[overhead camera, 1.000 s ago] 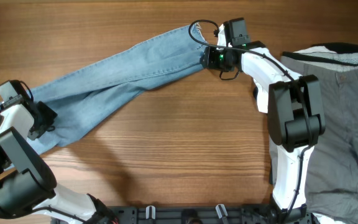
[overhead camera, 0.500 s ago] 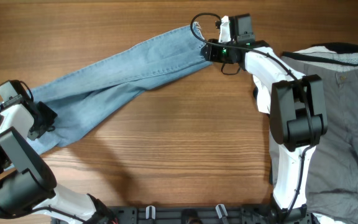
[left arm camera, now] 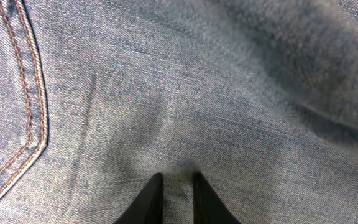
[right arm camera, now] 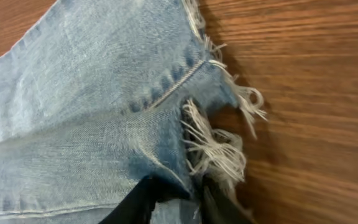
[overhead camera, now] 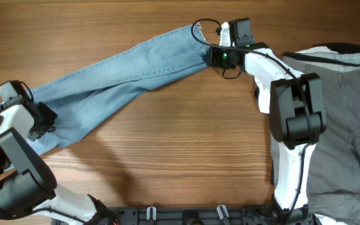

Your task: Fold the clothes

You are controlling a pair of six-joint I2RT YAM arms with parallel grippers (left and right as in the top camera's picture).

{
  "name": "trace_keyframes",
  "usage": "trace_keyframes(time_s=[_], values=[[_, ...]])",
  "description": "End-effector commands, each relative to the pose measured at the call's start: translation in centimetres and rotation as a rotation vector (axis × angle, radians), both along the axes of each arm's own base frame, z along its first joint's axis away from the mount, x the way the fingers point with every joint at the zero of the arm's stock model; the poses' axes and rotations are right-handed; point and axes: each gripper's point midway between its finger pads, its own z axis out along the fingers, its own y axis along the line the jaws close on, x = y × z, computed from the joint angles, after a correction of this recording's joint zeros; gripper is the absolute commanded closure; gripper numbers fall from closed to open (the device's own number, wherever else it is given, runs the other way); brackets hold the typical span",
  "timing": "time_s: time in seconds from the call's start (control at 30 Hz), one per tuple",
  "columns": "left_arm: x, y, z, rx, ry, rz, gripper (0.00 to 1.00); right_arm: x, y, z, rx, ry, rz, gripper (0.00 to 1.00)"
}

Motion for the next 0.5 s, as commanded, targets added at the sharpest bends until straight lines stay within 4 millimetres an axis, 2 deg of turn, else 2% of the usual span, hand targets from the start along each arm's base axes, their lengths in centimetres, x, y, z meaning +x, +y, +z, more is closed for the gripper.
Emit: trace_keyframes(time_s=[0.0,0.07,0.17,0.27,0.3,0.37,0.4,0.47], values=[[-4.2,-2.0,-4.0,-0.076,0.173,-0.007,0.83,-0.2,1.6,0.6,0.082,-0.005,0.063,0.82],[-4.3,-2.0,-4.0,-0.077,0.175,-0.007,0.82,-0.1,1.6,1.7,0.111,0.000,0.046,0.85],[-4.3,-2.0,-4.0,-0.077,0.175,-0.007,0.82,0.8,2.1,5.1,0.199,-0.059,0.050,0.89],[-4.3,-2.0,-4.0,-0.077,0.174,-0.007,0.82,4.0,2.2,8.7,0.304,-0.185,-0.028,0.89],[-4.3,-2.1,-4.0,-0.078,0.176,-0.007,0.82,5.5,2.0,9.9,0.329,-0.247,-0.073,0.56],[-4.4,-2.2,-4.0,-0.083,0.178,-0.008,0.80,6.7,1.7,11.3,0.335,-0.322,-0.097,0.27],[-4.4,-2.2,-4.0,-0.087,0.178,-0.009,0.79,6.7,1.5,11.3,0.335,-0.324,-0.099,0.17],[-4.4,-2.2,-4.0,-0.088,0.178,-0.009,0.75,6.3,0.6,10.0,0.299,-0.281,-0.101,0.17]])
